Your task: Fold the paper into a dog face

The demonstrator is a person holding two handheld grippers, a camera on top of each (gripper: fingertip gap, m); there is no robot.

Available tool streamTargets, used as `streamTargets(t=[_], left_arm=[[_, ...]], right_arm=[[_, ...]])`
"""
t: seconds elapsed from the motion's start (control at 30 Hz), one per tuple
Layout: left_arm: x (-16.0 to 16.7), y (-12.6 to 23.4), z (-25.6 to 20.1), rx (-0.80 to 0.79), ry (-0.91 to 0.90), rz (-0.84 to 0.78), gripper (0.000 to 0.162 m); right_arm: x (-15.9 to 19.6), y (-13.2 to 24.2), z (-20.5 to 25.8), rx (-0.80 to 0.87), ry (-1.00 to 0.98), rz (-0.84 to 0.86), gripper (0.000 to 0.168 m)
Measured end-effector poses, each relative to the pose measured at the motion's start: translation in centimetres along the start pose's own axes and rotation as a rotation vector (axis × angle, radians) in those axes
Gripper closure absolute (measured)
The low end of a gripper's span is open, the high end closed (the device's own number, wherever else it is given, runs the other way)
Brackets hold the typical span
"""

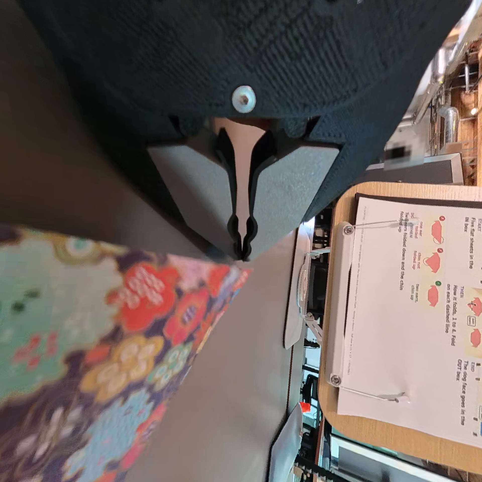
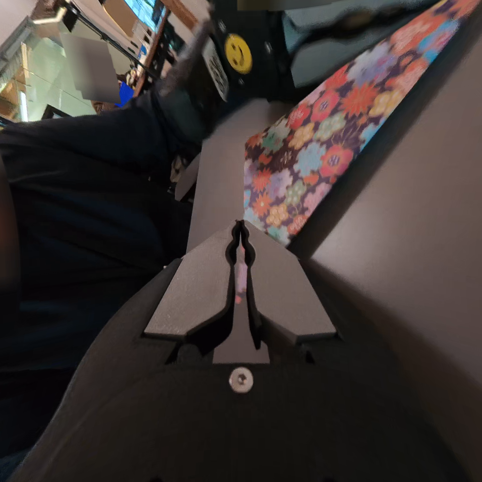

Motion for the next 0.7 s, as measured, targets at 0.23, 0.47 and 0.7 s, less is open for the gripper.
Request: streamTargets(t=[0.23,0.47,0.7], left_arm=[[1.2,1.0,3.6,-0.025,0.389,-0.019,0.162],[3.6,1.4,6.5,-0.087,0.703,0.048,0.162],[4.1,2.2,7.5,0.09,1.133,-0.072,0.162]], right_arm=[[-3.6,4.5,1.1,0.327,0.355,-0.271,0.168],[-3.9,7.4,-1.2,0.631,0.344,-0.363,0.168],[-4.3,8.4,-0.8,0.678,0.361,-0.416,0.168]])
Point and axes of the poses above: each gripper's, where its closed fingertips meet, y back along the fingers, x out of its underside, z = x × y across the jaws, the point moved 5 cm from there along y, back along the fingers, and after that the axes turned 6 degrees about y, right-handed, at the moved point
